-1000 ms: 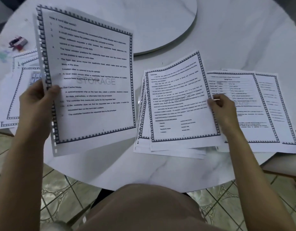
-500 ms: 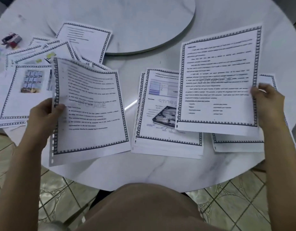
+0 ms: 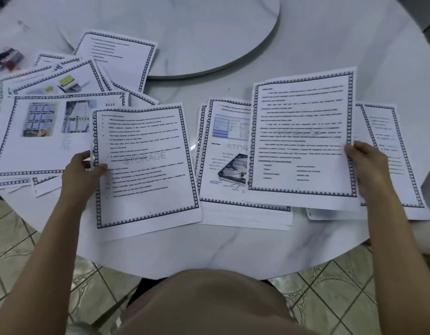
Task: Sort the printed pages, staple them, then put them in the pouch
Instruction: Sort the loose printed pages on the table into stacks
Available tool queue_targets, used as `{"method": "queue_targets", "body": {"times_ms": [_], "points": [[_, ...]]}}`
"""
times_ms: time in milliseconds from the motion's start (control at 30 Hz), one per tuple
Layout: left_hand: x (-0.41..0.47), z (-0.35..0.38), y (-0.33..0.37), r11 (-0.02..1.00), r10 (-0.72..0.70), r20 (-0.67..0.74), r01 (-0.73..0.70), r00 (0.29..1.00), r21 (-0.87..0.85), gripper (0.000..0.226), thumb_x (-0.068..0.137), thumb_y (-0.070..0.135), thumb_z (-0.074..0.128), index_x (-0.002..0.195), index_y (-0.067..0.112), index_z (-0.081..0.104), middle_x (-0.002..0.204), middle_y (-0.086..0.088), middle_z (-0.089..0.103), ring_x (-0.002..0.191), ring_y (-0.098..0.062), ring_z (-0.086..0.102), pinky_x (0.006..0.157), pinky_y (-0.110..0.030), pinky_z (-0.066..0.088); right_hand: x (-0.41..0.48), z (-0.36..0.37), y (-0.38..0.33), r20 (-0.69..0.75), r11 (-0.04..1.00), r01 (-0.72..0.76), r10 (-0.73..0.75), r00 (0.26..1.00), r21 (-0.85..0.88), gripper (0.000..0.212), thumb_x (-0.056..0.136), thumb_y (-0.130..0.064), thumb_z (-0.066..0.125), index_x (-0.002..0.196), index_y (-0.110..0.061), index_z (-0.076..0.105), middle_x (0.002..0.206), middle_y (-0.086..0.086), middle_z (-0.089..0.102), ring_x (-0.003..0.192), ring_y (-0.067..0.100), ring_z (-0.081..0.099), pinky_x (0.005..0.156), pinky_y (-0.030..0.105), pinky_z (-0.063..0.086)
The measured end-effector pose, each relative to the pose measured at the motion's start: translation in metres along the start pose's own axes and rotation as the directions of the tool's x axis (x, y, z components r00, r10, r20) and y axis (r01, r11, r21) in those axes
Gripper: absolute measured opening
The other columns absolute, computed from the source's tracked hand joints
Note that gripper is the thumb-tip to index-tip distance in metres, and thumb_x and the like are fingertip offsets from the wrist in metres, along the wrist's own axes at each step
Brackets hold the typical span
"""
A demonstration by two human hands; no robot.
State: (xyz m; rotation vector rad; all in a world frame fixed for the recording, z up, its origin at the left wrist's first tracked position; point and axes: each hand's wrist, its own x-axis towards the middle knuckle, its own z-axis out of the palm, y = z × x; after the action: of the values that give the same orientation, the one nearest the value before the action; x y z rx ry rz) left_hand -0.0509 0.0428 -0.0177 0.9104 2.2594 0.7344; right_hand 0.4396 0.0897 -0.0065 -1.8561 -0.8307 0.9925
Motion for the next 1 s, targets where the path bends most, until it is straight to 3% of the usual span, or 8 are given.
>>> {"method": "queue_targets", "body": {"times_ms": [100,233,367,433,533,633,767,1000], "points": [[-0.001,0.005,-0.003,1.000,0.005,0.002,-0.004,1.000,-0.029,0.046,0.089,0.013,0.058,0.133,0.008,0.044,0.124,-0.019,0.056,0.104,-0.031,0.054,0.083,-0.039,0.042,-0.015,0.014,-0.001,0.077,0.998,0.002,0.003,0.997,-0.055,0.016,0.092,-0.013,0.055,0.107,-0.011,0.060,0.088,-0.001,0.063,0.075,0.007,0.059,0.066,0.013,0.053],[-0.003,0.008,-0.008,0.998,0.006,0.005,-0.006,1.000,-0.060,0.045,0.089,0.012,0.058,0.132,0.008,0.045,0.124,-0.018,0.056,0.095,-0.023,0.050,0.078,-0.034,0.038,-0.039,0.041,0.004,0.099,0.978,0.046,-0.026,0.995,-0.205,0.012,0.091,-0.016,0.057,0.102,-0.012,0.061,0.099,0.008,0.063,0.087,0.019,0.059,0.081,0.026,0.046],[-0.007,0.009,-0.008,0.996,0.033,-0.013,-0.034,0.999,-0.082,0.042,0.090,0.010,0.056,0.130,0.008,0.046,0.123,-0.019,0.057,0.095,-0.021,0.050,0.079,-0.034,0.038,-0.058,0.062,0.012,0.048,0.908,0.137,-0.129,0.990,-0.396,0.023,0.093,-0.014,0.053,0.109,0.000,0.059,0.093,0.005,0.056,0.086,0.016,0.048,0.069,0.013,0.031],[-0.008,0.009,-0.007,0.995,0.045,-0.010,-0.046,0.999,-0.085,0.041,0.090,0.009,0.056,0.129,0.008,0.046,0.122,-0.019,0.058,0.095,-0.021,0.050,0.078,-0.035,0.039,-0.065,0.071,0.015,0.045,0.882,0.166,-0.163,0.986,-0.440,0.022,0.093,-0.012,0.051,0.107,0.003,0.059,0.095,0.011,0.059,0.084,0.018,0.048,0.063,0.014,0.028],[-0.005,0.009,-0.008,0.995,0.048,0.022,-0.046,0.999,-0.084,0.040,0.090,0.010,0.056,0.128,0.010,0.047,0.122,-0.018,0.058,0.095,-0.023,0.052,0.079,-0.036,0.041,-0.072,0.084,0.022,0.049,0.821,0.153,-0.151,0.987,-0.551,0.029,0.092,-0.017,0.053,0.113,0.003,0.053,0.111,0.020,0.054,0.097,0.030,0.052,0.075,0.025,0.035],[0.000,0.009,-0.009,0.995,0.048,0.053,-0.044,0.997,-0.085,0.039,0.090,0.011,0.056,0.128,0.010,0.048,0.121,-0.018,0.059,0.094,-0.024,0.053,0.078,-0.037,0.042,-0.079,0.095,0.023,0.030,0.754,0.107,-0.114,0.993,-0.649,0.051,0.088,-0.022,0.059,0.127,0.004,0.040,0.127,0.022,0.040,0.118,0.036,0.041,0.092,0.040,0.039],[0.002,0.007,-0.011,0.995,0.056,0.092,-0.048,0.994,-0.083,0.038,0.090,0.010,0.056,0.127,0.009,0.048,0.120,-0.018,0.059,0.093,-0.024,0.052,0.077,-0.036,0.041,-0.083,0.104,0.021,-0.030,0.703,0.042,-0.090,0.995,-0.709,0.062,0.084,-0.021,0.065,0.131,0.005,0.033,0.133,0.025,0.032,0.122,0.037,0.032,0.096,0.041,0.036],[0.007,0.004,-0.012,0.996,0.063,0.130,-0.055,0.990,-0.065,0.037,0.090,0.010,0.056,0.126,0.008,0.049,0.118,-0.018,0.060,0.092,-0.025,0.052,0.078,-0.038,0.042,-0.084,0.109,0.020,-0.125,0.738,-0.070,-0.019,0.992,-0.672,0.068,0.081,-0.021,0.068,0.133,0.005,0.032,0.133,0.027,0.032,0.123,0.040,0.032,0.102,0.041,0.030]]}}
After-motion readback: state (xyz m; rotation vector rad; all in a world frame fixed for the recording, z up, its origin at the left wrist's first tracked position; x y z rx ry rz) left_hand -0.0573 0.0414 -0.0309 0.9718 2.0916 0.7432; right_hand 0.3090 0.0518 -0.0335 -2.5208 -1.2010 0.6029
